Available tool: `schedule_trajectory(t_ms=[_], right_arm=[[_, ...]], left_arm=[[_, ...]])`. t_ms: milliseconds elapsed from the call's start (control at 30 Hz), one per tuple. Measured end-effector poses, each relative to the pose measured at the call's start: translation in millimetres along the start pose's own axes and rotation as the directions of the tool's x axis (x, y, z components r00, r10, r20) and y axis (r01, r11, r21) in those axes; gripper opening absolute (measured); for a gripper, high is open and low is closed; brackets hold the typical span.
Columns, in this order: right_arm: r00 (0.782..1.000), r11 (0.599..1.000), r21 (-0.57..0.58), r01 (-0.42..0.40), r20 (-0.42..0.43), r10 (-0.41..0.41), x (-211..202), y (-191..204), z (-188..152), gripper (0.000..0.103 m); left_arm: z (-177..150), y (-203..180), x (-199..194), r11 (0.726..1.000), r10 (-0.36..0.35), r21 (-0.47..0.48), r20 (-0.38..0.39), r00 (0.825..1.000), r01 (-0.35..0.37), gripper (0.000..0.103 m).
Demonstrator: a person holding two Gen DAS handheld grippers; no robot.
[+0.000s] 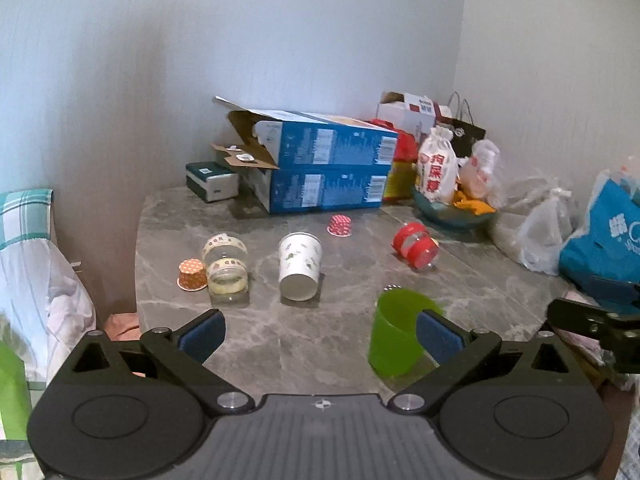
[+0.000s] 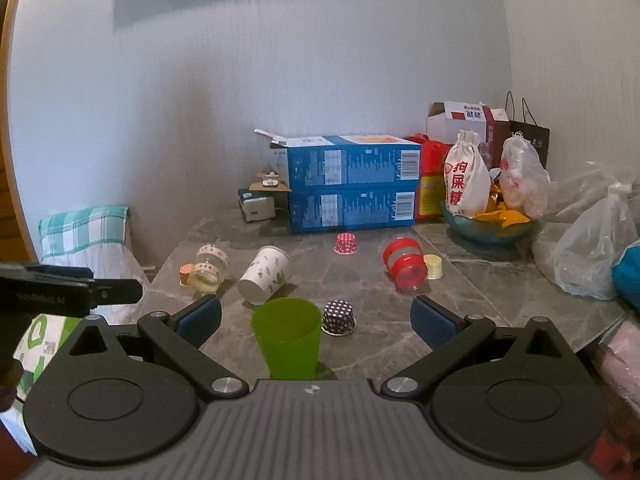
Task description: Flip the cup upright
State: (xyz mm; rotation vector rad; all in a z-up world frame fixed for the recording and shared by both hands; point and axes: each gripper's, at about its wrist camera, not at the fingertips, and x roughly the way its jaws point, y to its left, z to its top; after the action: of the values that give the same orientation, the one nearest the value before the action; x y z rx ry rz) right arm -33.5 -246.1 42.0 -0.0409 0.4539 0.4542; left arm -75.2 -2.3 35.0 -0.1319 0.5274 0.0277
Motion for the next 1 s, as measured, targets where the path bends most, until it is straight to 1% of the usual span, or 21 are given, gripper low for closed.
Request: schedule_trajectory(t_ms=[167,467,567,1000], right_arm=[[1.000,1.000,0.004,-0.007,-0.018,0.007,1,-3,-3,0.102],[0.999,0.999,0.040,-0.012,-0.047,0.013,8,-11,-7,0.102],[0.998,0.999,0.041,-0.014,-0.059,0.016,11,-11,-8,0.102],[0.998,0.998,0.058,-0.017,-0.059,0.021,12,-13,-7,0.102]], left_arm=[[3,-5,-1,1.000,-0.003,0.007,-0.019,1.000,0.003,0.102],[1,-11,5,1.000,0.019,0.024,-0.062,0.998,-0.018,0.102],[1,-10,5,1.000,0.021,0.021,-0.070,0.997,-0.019,0.102],[1,-9,8,0.999,0.026,0.022,-0.080,0.996,-0.025,0.102]])
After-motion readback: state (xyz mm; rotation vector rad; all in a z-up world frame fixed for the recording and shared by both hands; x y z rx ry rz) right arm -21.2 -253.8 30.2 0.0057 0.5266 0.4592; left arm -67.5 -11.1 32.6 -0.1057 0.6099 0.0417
